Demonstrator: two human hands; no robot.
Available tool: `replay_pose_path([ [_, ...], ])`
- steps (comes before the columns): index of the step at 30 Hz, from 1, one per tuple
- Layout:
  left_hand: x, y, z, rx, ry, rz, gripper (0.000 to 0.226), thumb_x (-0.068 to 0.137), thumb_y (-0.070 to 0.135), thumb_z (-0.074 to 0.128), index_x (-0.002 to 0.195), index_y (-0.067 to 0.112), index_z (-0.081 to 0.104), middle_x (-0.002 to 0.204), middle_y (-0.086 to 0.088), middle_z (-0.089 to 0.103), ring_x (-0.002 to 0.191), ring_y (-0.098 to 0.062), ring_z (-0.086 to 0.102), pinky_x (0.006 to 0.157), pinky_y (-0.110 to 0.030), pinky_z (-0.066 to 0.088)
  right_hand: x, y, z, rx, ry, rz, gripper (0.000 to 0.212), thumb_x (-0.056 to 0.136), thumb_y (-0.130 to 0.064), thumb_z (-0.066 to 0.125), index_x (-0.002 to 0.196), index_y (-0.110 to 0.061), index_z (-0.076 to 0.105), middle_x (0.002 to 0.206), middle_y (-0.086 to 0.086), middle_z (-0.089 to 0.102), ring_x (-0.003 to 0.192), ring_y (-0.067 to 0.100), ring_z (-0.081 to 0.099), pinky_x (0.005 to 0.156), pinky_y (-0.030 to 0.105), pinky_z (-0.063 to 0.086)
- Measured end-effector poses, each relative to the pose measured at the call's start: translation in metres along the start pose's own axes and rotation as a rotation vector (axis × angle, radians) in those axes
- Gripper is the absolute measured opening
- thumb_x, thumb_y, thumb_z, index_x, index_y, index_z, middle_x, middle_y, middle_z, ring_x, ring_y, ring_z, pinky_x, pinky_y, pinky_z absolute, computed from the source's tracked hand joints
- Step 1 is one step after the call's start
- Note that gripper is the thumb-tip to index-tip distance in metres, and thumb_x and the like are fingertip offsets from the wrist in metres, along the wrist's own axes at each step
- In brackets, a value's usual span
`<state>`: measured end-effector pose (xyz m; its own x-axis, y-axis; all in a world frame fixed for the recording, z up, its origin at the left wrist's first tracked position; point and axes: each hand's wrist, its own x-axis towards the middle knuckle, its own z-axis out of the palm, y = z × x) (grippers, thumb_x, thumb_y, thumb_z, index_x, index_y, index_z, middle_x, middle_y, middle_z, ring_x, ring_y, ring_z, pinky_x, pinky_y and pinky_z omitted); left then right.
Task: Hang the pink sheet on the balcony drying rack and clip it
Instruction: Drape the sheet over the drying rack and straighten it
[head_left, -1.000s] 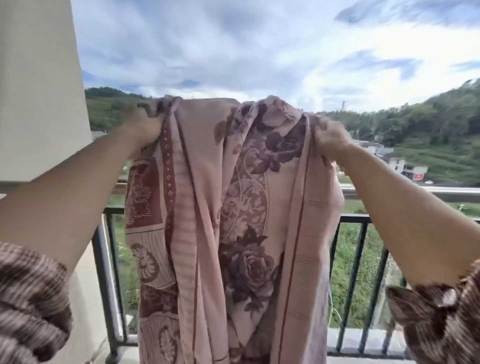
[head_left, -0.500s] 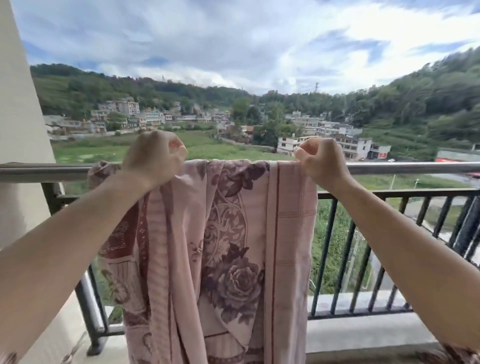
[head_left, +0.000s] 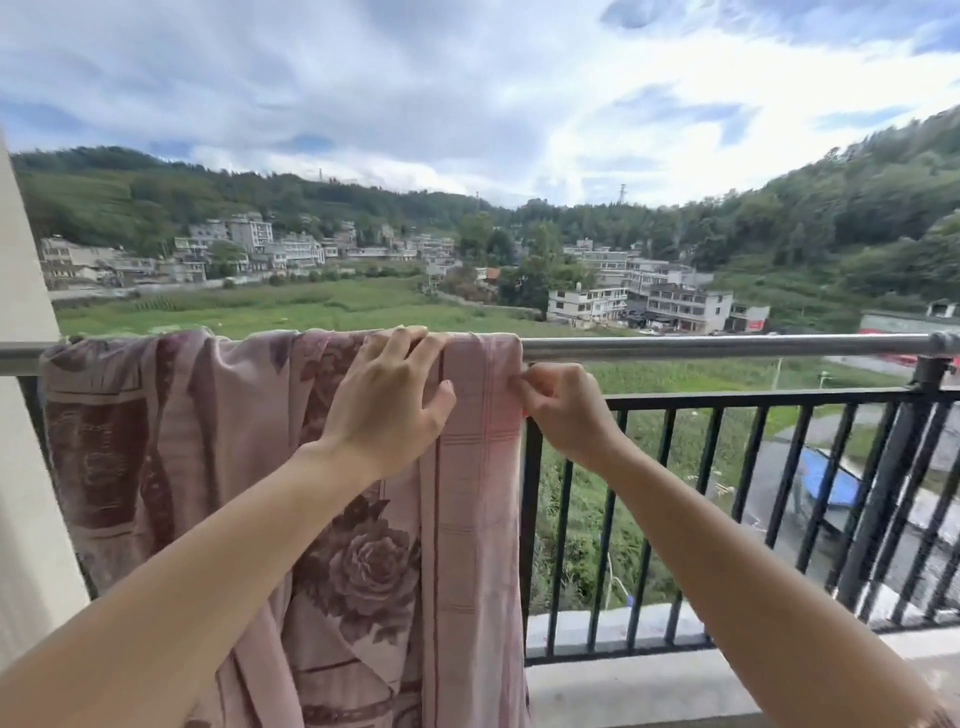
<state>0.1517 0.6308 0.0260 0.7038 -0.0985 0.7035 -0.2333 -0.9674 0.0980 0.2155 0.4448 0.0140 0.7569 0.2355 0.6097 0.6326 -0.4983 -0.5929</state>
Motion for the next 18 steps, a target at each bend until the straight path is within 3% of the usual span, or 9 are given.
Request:
replay_pose_path([
  [2, 0.009, 0.013, 0.006, 0.0, -0.005, -0.065, 0.047, 0.096, 0.036, 0.04, 0.14, 0.021, 0.038, 0.141, -0.008, 0.046, 0.133, -0.025, 0.037, 0.113, -0.041, 0.027, 0.003, 0.004, -0.007, 0.041, -0.063, 0.021, 0.038, 0.098, -0.025, 0.049, 0.08, 0.007, 0.062, 0.074, 0.014, 0.066, 0.061, 0.025, 0.057, 0.056, 0.036, 0.048],
  [5, 0.024, 0.032, 0.012, 0.006, 0.031, -0.205, 0.047, 0.099, 0.036, 0.03, 0.142, 0.017, 0.037, 0.13, -0.013, 0.057, 0.126, -0.03, 0.046, 0.111, -0.044, 0.028, 0.006, 0.011, -0.019, 0.269, -0.142, 0.105, 0.032, 0.1, -0.024, 0.041, 0.076, -0.006, 0.051, 0.067, 0.003, 0.049, 0.06, 0.014, 0.041, 0.056, 0.031, 0.034],
  [8, 0.034, 0.046, 0.021, 0.133, 0.067, -0.343, 0.045, 0.1, 0.034, 0.03, 0.135, 0.011, 0.047, 0.125, -0.02, 0.059, 0.116, -0.038, 0.052, 0.102, -0.046, 0.037, 0.011, 0.012, -0.029, 0.407, -0.167, 0.138, 0.03, 0.103, -0.027, 0.034, 0.079, -0.014, 0.048, 0.069, -0.001, 0.045, 0.062, 0.011, 0.039, 0.056, 0.025, 0.034],
  [11, 0.038, 0.054, 0.028, 0.244, 0.086, -0.414, 0.042, 0.098, 0.034, 0.032, 0.122, 0.009, 0.057, 0.118, -0.022, 0.062, 0.11, -0.039, 0.052, 0.096, -0.045, 0.039, 0.011, 0.012, -0.029, 0.383, -0.19, 0.112, 0.027, 0.103, -0.023, 0.033, 0.089, -0.01, 0.052, 0.073, -0.003, 0.049, 0.062, 0.009, 0.042, 0.055, 0.022, 0.036],
  [14, 0.044, 0.063, 0.028, 0.211, 0.09, -0.492, 0.042, 0.098, 0.035, 0.033, 0.12, 0.008, 0.058, 0.119, -0.022, 0.061, 0.111, -0.04, 0.052, 0.094, -0.045, 0.04, 0.012, 0.013, -0.033, 0.37, -0.146, 0.088, 0.025, 0.102, -0.016, 0.035, 0.096, -0.003, 0.056, 0.079, 0.001, 0.054, 0.062, 0.007, 0.043, 0.052, 0.02, 0.036],
  [18, 0.05, 0.064, 0.021, 0.127, 0.028, -0.607, 0.049, 0.096, 0.044, 0.036, 0.123, 0.01, 0.056, 0.127, -0.023, 0.057, 0.118, -0.038, 0.049, 0.095, -0.043, 0.04, 0.02, 0.013, -0.055, 0.416, -0.037, 0.03, 0.028, 0.1, -0.018, 0.045, 0.073, -0.016, 0.05, 0.062, -0.006, 0.047, 0.049, 0.005, 0.037, 0.039, 0.012, 0.031],
])
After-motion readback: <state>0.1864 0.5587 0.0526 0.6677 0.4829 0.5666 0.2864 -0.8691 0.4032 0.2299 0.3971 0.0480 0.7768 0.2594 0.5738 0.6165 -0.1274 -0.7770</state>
